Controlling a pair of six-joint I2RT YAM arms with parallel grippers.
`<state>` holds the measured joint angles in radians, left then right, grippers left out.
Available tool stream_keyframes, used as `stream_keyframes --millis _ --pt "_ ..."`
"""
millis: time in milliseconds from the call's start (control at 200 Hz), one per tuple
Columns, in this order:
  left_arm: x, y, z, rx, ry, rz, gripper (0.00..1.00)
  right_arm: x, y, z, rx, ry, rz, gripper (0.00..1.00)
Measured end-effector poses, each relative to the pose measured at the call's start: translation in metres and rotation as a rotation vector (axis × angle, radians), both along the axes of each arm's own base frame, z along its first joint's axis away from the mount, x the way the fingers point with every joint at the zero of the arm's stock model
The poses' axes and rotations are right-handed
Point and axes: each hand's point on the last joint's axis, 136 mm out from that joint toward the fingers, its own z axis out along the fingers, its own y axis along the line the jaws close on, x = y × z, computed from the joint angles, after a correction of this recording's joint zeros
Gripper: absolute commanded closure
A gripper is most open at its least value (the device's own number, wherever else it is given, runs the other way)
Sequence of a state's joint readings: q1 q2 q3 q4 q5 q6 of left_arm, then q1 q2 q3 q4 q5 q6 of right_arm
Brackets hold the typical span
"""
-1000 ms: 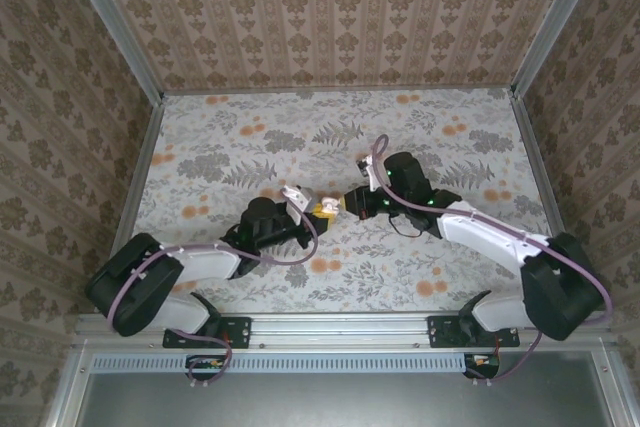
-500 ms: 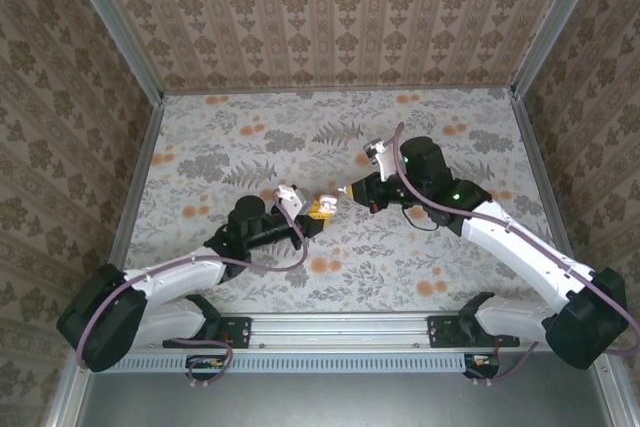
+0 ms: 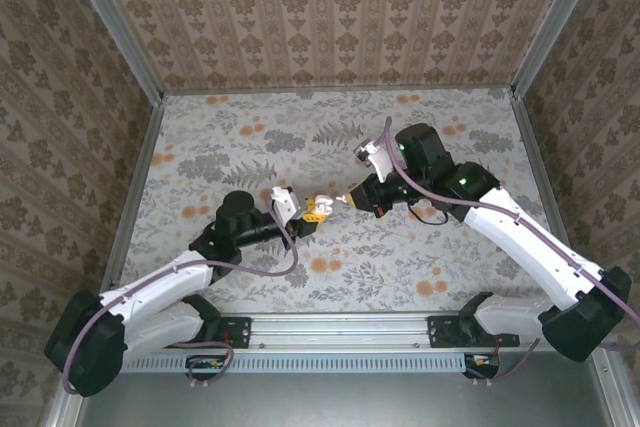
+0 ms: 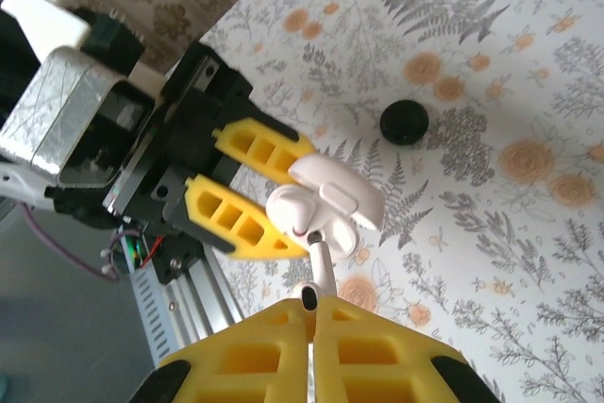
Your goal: Insert the wireless bluetooth earbuds into the charging case
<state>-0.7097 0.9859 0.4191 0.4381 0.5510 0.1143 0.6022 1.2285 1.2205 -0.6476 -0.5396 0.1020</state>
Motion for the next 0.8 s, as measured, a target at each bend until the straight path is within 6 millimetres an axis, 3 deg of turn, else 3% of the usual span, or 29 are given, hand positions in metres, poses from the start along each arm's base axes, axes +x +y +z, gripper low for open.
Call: stream_keyframes --millis 300,505,800 --pt "-0.007 -0.002 0.004 0.014 -0.013 -0.061 1.0 -0.015 0.014 -0.01 -0.088 0.042 0.097 0.93" --pt "-0.015 -0.003 0.007 0.003 -0.021 -0.104 1.0 -0.013 0.016 -0.019 -0.138 0.061 0.116 0.94" --pt "-0.019 -0.003 0.011 -0.003 -0.044 -0.128 1.0 -0.011 0.013 -0.014 -0.196 0.045 0.132 0.94"
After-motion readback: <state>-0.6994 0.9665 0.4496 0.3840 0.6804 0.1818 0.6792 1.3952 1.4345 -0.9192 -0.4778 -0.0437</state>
